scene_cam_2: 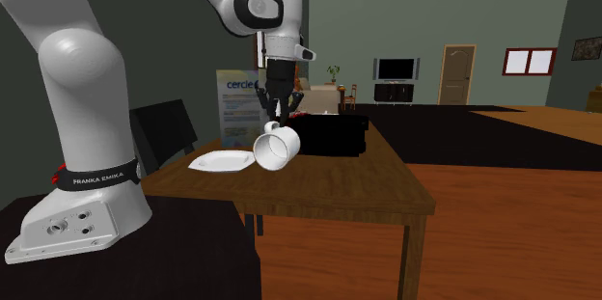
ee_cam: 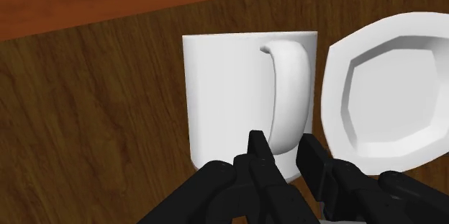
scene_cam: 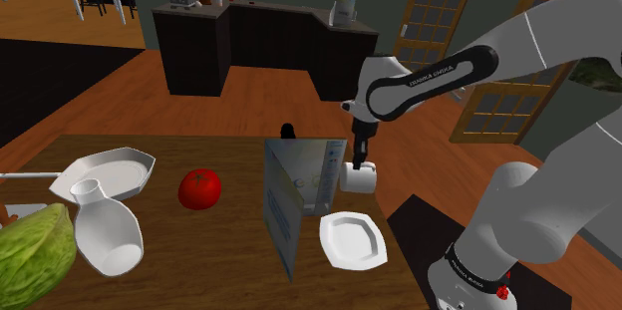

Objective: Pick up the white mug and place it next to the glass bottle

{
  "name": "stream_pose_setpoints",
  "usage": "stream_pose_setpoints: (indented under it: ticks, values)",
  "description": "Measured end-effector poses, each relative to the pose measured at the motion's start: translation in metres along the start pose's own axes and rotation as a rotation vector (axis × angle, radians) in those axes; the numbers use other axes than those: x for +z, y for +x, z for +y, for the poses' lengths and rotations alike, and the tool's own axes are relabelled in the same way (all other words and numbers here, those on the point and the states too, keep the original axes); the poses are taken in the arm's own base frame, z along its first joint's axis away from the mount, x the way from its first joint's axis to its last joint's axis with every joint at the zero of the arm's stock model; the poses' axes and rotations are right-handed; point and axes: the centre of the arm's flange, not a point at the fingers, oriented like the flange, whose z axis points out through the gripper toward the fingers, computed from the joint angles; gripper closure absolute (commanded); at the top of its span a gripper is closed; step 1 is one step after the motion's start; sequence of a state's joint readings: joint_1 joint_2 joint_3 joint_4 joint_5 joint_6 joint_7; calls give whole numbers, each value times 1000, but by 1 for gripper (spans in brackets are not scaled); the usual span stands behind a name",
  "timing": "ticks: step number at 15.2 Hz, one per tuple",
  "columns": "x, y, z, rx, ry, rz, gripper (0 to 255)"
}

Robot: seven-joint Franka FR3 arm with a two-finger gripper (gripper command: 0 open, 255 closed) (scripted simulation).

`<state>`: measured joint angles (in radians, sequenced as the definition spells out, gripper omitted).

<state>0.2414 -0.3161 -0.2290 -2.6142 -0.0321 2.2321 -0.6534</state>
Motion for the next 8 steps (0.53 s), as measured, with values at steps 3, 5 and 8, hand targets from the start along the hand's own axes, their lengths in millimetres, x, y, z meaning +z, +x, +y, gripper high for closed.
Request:
stream_pose_setpoints:
  ticks: [3,5,8]
  values:
    - [-16,-1,-2,0,0,0,255]
    - [-26,-2,-2,0,0,0,255]
    - [-41,-2,-4,0,0,0,255]
